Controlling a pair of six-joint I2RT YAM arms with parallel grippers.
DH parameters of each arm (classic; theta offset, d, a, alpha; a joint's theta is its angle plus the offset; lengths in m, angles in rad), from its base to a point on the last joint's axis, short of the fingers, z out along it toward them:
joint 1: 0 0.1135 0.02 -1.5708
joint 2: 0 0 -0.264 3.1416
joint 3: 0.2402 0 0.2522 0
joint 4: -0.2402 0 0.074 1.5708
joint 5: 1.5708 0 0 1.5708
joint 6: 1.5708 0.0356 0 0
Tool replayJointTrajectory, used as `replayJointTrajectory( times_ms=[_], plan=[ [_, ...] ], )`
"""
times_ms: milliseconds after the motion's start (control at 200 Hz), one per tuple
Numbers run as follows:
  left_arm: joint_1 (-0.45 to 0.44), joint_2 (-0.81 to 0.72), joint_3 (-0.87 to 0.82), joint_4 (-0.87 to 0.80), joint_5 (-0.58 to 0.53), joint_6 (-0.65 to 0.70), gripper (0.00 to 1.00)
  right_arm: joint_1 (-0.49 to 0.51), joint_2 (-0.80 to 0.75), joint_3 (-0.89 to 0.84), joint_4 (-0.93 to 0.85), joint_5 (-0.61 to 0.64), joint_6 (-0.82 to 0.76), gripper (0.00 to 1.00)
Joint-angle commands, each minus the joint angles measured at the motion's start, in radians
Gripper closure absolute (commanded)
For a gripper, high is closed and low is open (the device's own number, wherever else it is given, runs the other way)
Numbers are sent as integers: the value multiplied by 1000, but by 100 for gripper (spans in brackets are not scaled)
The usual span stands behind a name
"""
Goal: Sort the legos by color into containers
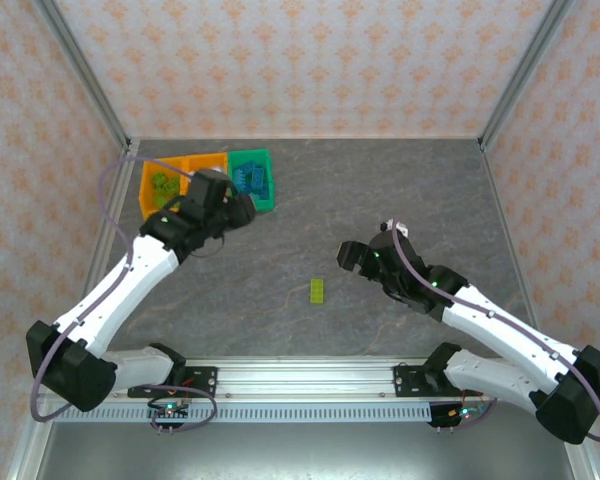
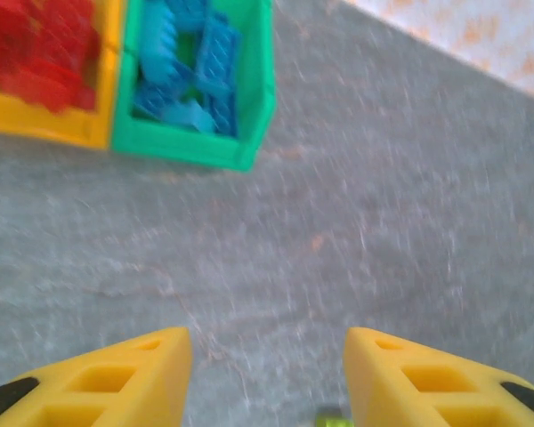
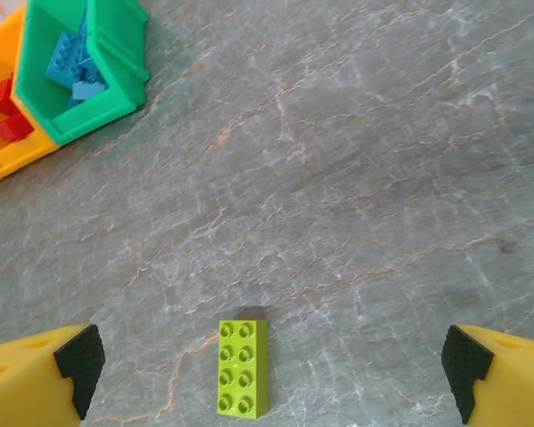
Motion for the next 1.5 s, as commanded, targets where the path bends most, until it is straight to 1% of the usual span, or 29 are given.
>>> replayJointTrajectory(
  times_ms=[0, 75, 145, 260, 385, 556, 676, 761, 876, 961, 1081, 1151, 1231, 1261, 1296, 1386, 1446, 1496],
  plan=[
    [-166, 24, -44, 1, -133, -64, 51, -16, 2, 14, -36, 64, 23, 1],
    [-277, 78, -56, 14, -157, -96, 50, -20, 0, 13, -49, 73, 27, 1],
    [-355, 149, -55, 34, -162, -123, 48, -24, -3, 14, -58, 77, 28, 1],
    [-431, 285, -41, 87, -152, -145, 40, -26, -12, 10, -71, 78, 34, 1],
    [-459, 421, -24, 139, -123, -138, 34, -26, -24, 8, -84, 77, 38, 1],
    [-474, 555, -2, 183, -75, -96, 31, -26, -39, -4, -92, 80, 41, 1],
    [-481, 614, 0, 213, -33, -81, 31, -26, -41, -13, -90, 80, 45, 1],
    [-483, 637, -7, 227, -21, -84, 35, -26, -39, -14, -86, 76, 48, 1],
    [-483, 649, -29, 228, -34, -101, 46, -26, -38, -14, -82, 72, 50, 1],
    [-483, 646, -46, 226, -36, -109, 51, -26, -36, -14, -81, 70, 48, 1],
    [-482, 631, -70, 221, -32, -118, 63, -26, -31, -17, -74, 68, 52, 1],
    [-482, 610, -87, 224, -33, -128, 73, -26, -26, -14, -70, 65, 52, 1],
    [-482, 575, -107, 228, -38, -138, 78, -26, -20, -10, -66, 51, 50, 1],
    [-483, 560, -111, 227, -45, -139, 80, -26, -16, -10, -56, 31, 41, 1],
    [-483, 536, -115, 223, -56, -139, 82, -26, -11, -10, -28, -19, 22, 1],
    [-471, 466, -121, 195, -109, -124, 86, -26, 7, -21, 67, -177, -23, 0],
    [-436, 411, -127, 175, -138, -103, 87, -24, 14, -36, 141, -278, -36, 1],
    [-385, 362, -135, 162, -146, -80, 87, -21, 20, -41, 180, -328, -43, 1]
  ],
)
